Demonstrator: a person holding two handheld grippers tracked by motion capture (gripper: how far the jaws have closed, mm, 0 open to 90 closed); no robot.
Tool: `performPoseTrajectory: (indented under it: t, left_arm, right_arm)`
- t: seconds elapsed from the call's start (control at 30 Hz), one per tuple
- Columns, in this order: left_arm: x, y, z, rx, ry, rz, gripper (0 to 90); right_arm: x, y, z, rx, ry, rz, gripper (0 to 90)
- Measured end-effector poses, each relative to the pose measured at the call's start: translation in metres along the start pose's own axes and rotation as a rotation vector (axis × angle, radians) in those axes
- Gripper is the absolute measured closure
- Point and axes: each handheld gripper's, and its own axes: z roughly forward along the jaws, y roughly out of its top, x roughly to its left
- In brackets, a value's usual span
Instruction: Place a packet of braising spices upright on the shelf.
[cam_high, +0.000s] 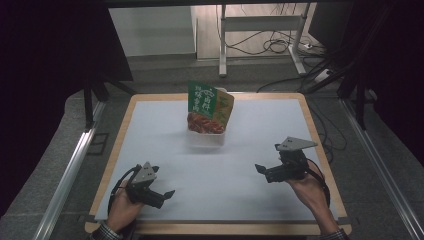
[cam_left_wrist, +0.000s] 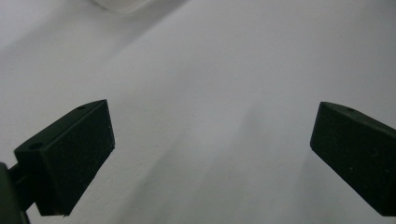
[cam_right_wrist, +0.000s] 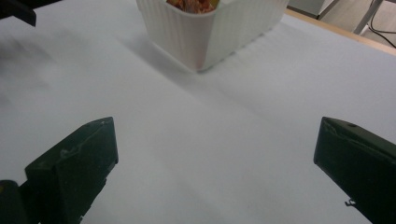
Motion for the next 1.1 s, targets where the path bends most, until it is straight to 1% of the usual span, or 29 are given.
performPoseTrajectory:
  t: [0.13, 0.3, 0.63, 0.8, 0.97, 1.1]
  left_arm:
    - [0.0, 0.0, 0.0, 0.001, 0.0, 0.002, 0.0]
    - [0.0, 0.0, 0.0, 0.001, 0.0, 0.003, 0.0]
    - [-0.001, 0.0, 0.0, 0.003, 0.0, 0.005, 0.0]
    - [-0.001, 0.0, 0.0, 0.003, 0.0, 0.005, 0.0]
    - [-0.001, 0.0, 0.0, 0.004, 0.0, 0.006, 0.0]
    - [-0.001, 0.0, 0.001, 0.005, -0.002, 0.006, 0.0]
  right_arm:
    - [0.0, -0.012, -0.004, 0.013, -0.014, 0.002, 0.0]
    - [-0.003, -0.024, -0.011, 0.014, -0.025, 0.016, 0.0]
    - [-0.002, -0.041, -0.024, 0.001, -0.049, 0.019, 0.0]
    - [0.0, -0.05, -0.028, 0.008, -0.059, 0.018, 0.0]
    - [0.0, -0.059, -0.032, 0.019, -0.068, 0.027, 0.0]
    - [0.0, -0.066, -0.035, 0.011, -0.087, 0.032, 0.0]
